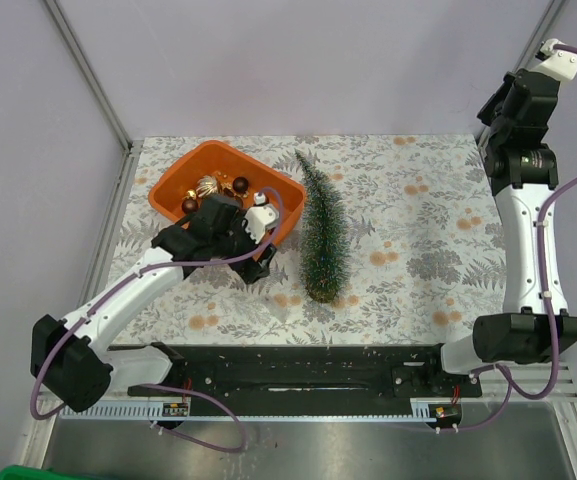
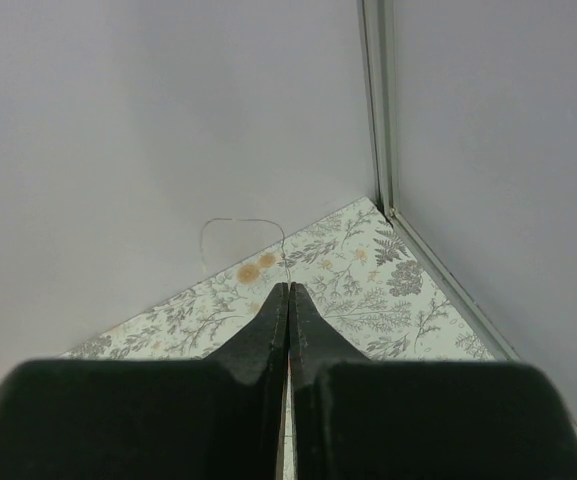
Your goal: Decorate the small christmas tree
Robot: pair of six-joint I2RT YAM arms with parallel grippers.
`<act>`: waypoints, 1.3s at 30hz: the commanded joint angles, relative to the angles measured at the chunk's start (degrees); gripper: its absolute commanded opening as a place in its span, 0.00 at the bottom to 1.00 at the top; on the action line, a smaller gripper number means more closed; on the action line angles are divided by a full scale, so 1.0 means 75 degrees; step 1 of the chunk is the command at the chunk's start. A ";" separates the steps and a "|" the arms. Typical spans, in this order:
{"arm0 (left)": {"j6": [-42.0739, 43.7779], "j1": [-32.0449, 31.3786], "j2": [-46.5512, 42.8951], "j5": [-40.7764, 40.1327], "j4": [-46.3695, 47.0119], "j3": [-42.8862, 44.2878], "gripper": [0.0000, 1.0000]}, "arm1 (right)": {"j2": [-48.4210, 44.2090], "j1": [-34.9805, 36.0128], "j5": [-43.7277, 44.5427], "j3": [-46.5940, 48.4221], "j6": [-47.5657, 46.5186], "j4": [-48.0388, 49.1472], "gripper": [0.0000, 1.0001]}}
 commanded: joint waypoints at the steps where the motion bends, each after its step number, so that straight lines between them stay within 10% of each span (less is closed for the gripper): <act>1: -0.0068 -0.0031 -0.0462 -0.0200 0.0298 0.0514 0.86 | 0.0475 -0.0156 0.0357 0.0447 -0.0090 0.0240 0.00; 13: 0.0295 -0.0019 -0.0708 -0.0340 -0.0591 0.1625 0.85 | -0.0634 -0.0274 0.2279 -0.0429 -0.0301 -0.0099 0.00; 24: 0.1010 -0.0404 -0.1224 0.0409 -0.1753 0.3207 0.85 | -0.5110 -0.0215 -0.0788 -0.2353 0.0894 -0.1751 0.00; 39: 0.1503 -0.3979 0.0052 -0.0457 -0.0056 0.3655 0.99 | -0.7000 0.0488 -0.3100 -0.0936 0.0719 -0.2642 0.00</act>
